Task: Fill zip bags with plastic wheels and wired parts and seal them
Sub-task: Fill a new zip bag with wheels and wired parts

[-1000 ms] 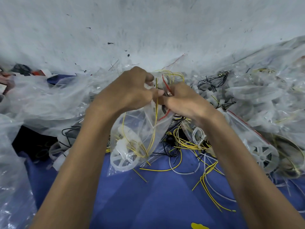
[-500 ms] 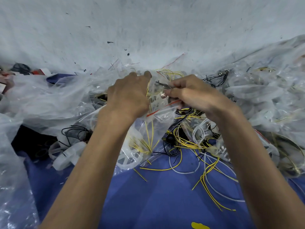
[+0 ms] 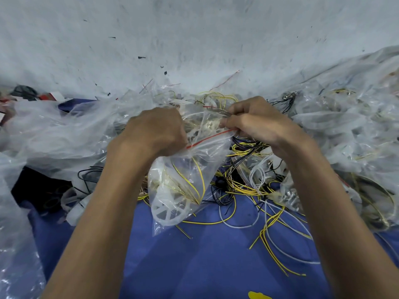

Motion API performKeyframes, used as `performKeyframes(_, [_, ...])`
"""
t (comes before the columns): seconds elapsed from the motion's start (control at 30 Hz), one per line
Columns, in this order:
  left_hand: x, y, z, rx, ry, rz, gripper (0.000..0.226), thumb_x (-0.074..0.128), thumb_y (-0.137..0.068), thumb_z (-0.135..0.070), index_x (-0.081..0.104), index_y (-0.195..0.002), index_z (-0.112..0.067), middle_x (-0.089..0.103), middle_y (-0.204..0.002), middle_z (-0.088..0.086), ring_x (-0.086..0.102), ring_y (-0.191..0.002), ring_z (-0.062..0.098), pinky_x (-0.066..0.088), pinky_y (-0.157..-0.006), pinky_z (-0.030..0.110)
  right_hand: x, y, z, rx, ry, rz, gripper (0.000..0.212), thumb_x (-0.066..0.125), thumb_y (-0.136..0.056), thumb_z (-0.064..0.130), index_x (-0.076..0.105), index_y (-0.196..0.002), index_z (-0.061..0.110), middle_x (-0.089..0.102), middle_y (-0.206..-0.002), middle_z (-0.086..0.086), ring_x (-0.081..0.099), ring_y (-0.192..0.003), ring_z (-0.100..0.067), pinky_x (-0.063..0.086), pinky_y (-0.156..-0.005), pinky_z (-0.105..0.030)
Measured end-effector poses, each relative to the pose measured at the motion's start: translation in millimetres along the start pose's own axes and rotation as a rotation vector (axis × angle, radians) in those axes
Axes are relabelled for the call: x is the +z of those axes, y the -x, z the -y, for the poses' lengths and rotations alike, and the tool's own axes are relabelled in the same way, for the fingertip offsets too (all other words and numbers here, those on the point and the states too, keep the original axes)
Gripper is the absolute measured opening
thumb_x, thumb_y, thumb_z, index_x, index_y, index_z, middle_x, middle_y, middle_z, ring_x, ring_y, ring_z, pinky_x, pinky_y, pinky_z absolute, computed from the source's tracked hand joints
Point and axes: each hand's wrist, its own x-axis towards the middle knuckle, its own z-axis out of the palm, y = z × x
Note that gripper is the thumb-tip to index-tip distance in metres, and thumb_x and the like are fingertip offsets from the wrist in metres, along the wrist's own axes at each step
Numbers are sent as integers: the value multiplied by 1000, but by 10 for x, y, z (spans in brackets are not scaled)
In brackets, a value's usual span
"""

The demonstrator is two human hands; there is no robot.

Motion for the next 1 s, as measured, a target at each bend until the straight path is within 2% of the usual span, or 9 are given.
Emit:
performKeyframes(0.17, [16, -8, 23, -58, -42, -54, 36, 55, -77, -6, 67, -108, -21, 61, -121, 8, 56, -107, 33, 46, -89, 38, -5, 35, 35, -31, 21, 42, 15, 64, -84, 20, 68, -76, 8, 57, -62, 1, 48, -58, -8, 38, -60, -25])
performKeyframes(0.27, [0, -25, 5, -17, 7, -104, 35, 62, -73, -5, 71, -101, -23, 62, -115, 5, 56, -105, 32, 45, -82, 33, -17, 31, 23, -29, 22, 62, 14, 64, -85, 22, 69, -78, 12, 63, -68, -1, 53, -63, -8, 44, -67, -27])
performKeyframes(0.43, [-45, -29, -13, 69, 79, -69, 14, 48, -82, -8, 61, -86, -10, 57, -96, 13, 52, -88, 28, 45, -82, 35, -6, 3, -34, -14, 34, 56, 15, 65, -83, 25, 70, -77, 12, 65, -67, -1, 58, -64, -9, 52, -78, -41])
performKeyframes(0.57, [-94, -4, -38, 130, 142, -28, 34, 52, -91, -24, 59, -125, -25, 54, -135, 2, 46, -124, 21, 34, -95, 28, 13, 8, -28, -17, 16, 32, 17, 67, -82, 23, 68, -67, 14, 65, -56, 2, 54, -43, -2, 40, -53, -19])
performKeyframes(0.67, [-124, 24, -32, 144, 205, -84, 38, 60, -85, -23, 60, -122, -32, 55, -132, -4, 49, -119, 14, 32, -87, 21, 11, 17, -14, -26, -164, -6, 17, 68, -82, 15, 67, -65, 13, 68, -59, -6, 57, -44, -8, 42, -44, -13])
performKeyframes(0.73, [-125, 29, -19, 128, 230, -127, 36, 63, -82, -20, 65, -116, -31, 60, -126, -4, 53, -110, 13, 33, -83, 20, -15, 32, 5, -31, -315, 3, 10, 68, -83, 13, 69, -73, 8, 68, -62, -6, 60, -47, -10, 48, -48, -15])
performKeyframes(0.8, [-116, 15, 7, 86, 254, -204, 34, 63, -80, -18, 67, -112, -30, 63, -122, -1, 55, -104, 14, 34, -80, 20, -49, 39, -4, -54, -409, 44, 3, 68, -82, 12, 71, -83, 11, 72, -73, -3, 67, -62, -11, 56, -63, -20])
performKeyframes(0.9, [-94, -21, 72, 9, 254, -312, 35, 63, -77, -16, 67, -110, -26, 64, -116, 3, 56, -109, 20, 35, -78, 21, -66, 39, -15, -135, -426, 56, 38, 70, -75, -2, 62, -111, 9, 71, -100, -2, 68, -87, -10, 53, -75, -19])
performKeyframes(1.0, [-67, -65, 122, -33, 192, -326, 36, 62, -76, -13, 66, -110, -24, 65, -112, 3, 55, -110, 24, 35, -79, 22, -47, 36, 11, -189, -507, -52, 56, 71, -67, -13, 55, -119, 3, 67, -103, -5, 69, -87, -10, 53, -74, -19])
